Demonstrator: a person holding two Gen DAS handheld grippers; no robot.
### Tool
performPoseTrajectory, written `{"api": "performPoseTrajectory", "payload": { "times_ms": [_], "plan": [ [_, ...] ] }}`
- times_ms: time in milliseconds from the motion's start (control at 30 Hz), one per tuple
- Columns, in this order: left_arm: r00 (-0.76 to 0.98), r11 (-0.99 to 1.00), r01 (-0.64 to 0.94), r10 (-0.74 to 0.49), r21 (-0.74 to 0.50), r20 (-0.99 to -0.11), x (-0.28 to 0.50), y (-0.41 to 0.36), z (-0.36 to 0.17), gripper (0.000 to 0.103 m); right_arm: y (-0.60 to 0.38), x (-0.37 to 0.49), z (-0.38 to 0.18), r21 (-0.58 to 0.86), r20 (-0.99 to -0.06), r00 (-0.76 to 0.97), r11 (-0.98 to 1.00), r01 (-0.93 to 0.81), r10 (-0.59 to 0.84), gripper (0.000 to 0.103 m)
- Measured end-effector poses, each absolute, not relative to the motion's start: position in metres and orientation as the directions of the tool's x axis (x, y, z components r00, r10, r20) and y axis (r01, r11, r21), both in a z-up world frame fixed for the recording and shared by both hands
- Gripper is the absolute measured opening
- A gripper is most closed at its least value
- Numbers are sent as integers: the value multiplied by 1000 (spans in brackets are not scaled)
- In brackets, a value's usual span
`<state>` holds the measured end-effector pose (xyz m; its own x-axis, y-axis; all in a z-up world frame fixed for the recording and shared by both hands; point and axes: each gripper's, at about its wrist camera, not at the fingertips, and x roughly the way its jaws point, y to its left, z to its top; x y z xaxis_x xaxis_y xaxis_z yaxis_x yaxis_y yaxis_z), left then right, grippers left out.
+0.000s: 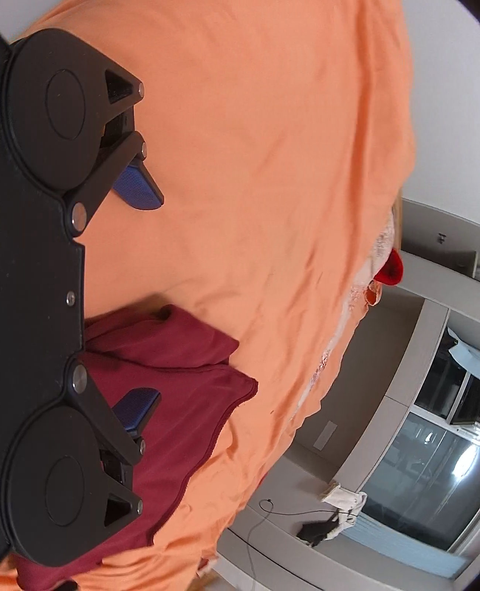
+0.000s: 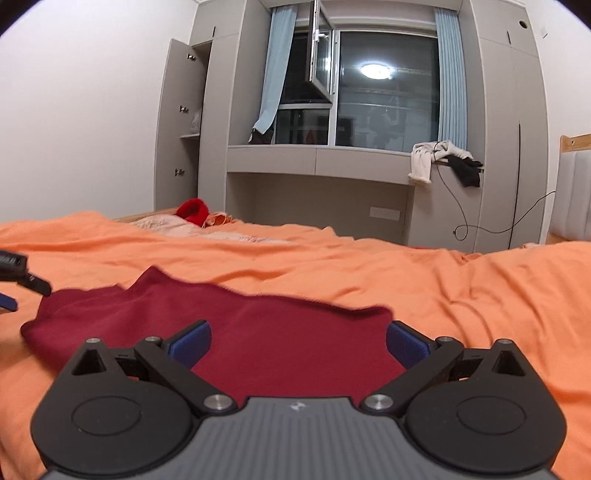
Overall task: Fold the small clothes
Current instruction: 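Move the left tool to the sweater's hem end and close on it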
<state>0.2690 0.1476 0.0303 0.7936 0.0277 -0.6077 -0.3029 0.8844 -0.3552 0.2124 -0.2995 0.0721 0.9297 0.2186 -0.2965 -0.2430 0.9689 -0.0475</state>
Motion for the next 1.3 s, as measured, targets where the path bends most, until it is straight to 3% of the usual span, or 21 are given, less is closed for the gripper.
{"api": "performPoseTrajectory", "payload": {
  "times_ms": [300, 533, 1300],
  "plan": [
    [798, 903, -290, 46, -315, -601, 257, 122, 25, 102, -282, 206, 58, -75, -298, 934, 971, -229, 198, 103],
    [789, 918, -279, 53, -281, -612, 253, 110, 19, 102, -265, 212, 29, -148, -392, 907, 963, -226, 153, 103],
    [773, 931, -281, 76, -232, -630, 257, 102, 15, 103, -260, 199, 17, -189, -341, 933, 963, -190, 117, 103]
  ]
}}
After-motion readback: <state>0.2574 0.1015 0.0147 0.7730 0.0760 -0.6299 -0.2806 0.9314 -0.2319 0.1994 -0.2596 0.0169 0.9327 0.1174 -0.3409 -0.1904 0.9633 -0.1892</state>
